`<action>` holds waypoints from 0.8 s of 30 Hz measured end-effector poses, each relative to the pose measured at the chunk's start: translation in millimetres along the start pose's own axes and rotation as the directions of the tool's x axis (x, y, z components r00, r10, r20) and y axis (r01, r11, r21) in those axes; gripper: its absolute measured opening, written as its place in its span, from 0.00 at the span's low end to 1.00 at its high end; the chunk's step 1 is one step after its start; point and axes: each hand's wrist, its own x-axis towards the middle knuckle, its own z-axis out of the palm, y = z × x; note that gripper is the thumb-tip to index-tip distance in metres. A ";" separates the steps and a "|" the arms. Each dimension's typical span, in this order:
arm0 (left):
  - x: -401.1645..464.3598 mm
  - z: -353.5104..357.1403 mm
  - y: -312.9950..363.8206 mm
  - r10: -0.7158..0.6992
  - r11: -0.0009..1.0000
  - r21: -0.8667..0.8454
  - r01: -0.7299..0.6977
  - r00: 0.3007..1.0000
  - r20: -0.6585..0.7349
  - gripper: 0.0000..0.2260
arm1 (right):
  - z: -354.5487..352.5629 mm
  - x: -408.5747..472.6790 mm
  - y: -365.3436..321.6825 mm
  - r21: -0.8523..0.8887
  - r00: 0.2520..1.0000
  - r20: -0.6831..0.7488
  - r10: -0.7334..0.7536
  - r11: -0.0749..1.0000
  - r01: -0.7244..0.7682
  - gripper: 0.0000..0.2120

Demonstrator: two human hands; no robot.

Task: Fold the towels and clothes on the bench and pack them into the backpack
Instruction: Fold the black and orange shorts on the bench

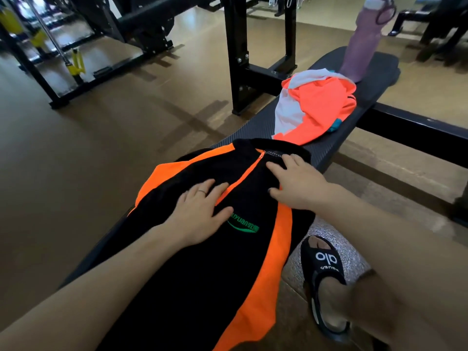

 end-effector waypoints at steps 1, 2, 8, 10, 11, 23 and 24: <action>0.4 4.7 3.0 -0.018 1.000 -0.002 0.018 0.999 0.049 0.32 | -2.3 -4.4 6.8 0.019 0.999 -0.049 0.017 1.000 -0.016 0.33; 1.4 7.8 4.8 -0.027 1.000 0.005 0.027 0.997 0.068 0.31 | -4.2 -8.6 13.8 0.037 0.993 -0.107 0.044 0.999 -0.040 0.31; 22.3 -4.2 7.3 -0.045 0.980 -0.198 0.030 0.997 -0.069 0.30 | -1.6 -24.1 48.1 0.458 0.956 -0.122 0.265 0.870 -0.182 0.29; 38.8 -16.4 4.7 -0.040 0.974 -0.227 0.006 0.988 -0.149 0.29 | 1.5 -24.5 52.6 0.570 0.949 -0.119 0.293 0.803 -0.177 0.28; 48.9 -23.0 2.4 -0.047 0.975 -0.223 0.006 0.982 -0.180 0.28 | 3.3 -23.2 54.0 0.613 0.943 -0.124 0.308 0.772 -0.171 0.27; 126.7 -70.8 -22.9 -0.082 0.996 -0.018 0.084 0.993 0.083 0.03 | -11.3 8.1 51.4 0.737 0.940 -0.116 0.320 0.662 -0.134 0.05; 128.4 -74.0 -23.4 -0.065 0.998 0.002 0.065 0.996 0.063 0.02 | -14.0 9.0 52.1 0.748 0.937 -0.119 0.329 0.650 -0.133 0.06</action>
